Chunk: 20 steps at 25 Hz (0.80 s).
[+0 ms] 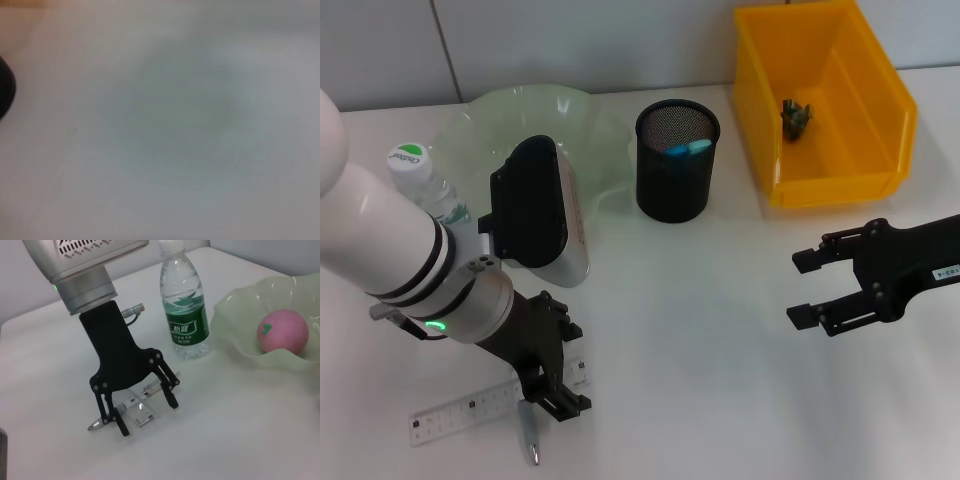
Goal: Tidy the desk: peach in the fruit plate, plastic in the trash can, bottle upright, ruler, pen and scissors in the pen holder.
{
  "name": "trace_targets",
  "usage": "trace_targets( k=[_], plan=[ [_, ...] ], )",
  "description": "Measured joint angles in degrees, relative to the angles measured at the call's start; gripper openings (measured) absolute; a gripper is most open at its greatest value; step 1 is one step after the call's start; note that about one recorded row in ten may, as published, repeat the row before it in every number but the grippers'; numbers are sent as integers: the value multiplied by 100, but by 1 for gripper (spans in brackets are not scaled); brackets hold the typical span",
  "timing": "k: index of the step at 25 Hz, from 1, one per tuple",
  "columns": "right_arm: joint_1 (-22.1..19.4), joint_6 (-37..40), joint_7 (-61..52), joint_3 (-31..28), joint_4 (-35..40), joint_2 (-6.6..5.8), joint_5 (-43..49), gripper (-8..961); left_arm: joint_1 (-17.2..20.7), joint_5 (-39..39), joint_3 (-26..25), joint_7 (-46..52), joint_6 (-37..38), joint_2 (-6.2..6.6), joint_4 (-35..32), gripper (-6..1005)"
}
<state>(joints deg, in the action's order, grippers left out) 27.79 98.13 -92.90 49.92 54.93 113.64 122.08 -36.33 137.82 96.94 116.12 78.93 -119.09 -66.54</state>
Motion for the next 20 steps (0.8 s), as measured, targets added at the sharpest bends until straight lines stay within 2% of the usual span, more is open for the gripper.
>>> trace_targets(
  k=[13,20],
  plan=[
    [33,-5,-6,0,0,-11,0,748,17,-1,50,-2,-22,-1,3,768],
    [47,-5,-10,0,0,-17,-1,745,22,-1,79,-2,-51,-1,31,537]
  ],
)
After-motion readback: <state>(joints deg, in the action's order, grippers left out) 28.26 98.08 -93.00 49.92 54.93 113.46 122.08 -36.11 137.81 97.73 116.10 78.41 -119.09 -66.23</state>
